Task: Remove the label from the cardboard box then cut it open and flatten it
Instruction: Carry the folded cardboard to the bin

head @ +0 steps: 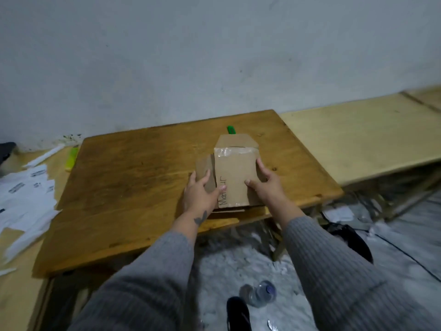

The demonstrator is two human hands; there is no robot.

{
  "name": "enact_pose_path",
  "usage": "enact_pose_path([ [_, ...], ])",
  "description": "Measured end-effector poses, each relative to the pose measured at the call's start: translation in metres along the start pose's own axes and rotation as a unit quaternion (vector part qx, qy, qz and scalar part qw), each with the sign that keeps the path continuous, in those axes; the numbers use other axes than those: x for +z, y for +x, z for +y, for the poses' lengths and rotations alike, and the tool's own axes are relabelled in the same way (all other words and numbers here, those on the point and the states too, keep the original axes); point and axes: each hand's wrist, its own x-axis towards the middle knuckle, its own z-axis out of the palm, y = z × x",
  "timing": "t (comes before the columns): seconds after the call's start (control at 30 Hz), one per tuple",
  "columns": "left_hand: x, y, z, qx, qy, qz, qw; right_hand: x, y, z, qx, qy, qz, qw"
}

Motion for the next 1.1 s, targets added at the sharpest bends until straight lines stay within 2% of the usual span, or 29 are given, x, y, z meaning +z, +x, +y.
enact_pose_path([
  [0.23, 0.088, -0.048, 0.070, 0.081, 0.051, -0.062, 0.993, -0.121, -0.045, 0.029, 0.000, 0.037, 0.141, 0.989],
  [0.5, 0.219, -0.075, 0.146, 0.138, 0.055, -0.143, 0.978, -0.269, -0.046, 0.074, 0.007, 0.049, 0.216, 0.975],
  [0.87, 0.420, -0.087, 0.241, 0.071, 0.042, -0.168, 0.982, -0.464, 0.016, 0.122, 0.054, 0.033, 0.205, 0.977],
  [1.1, 0.516, -0.063, 0.226, 0.082, 0.136, -0.206, 0.966, -0.496, 0.076, 0.186, 0.094, 0.030, 0.205, 0.974],
])
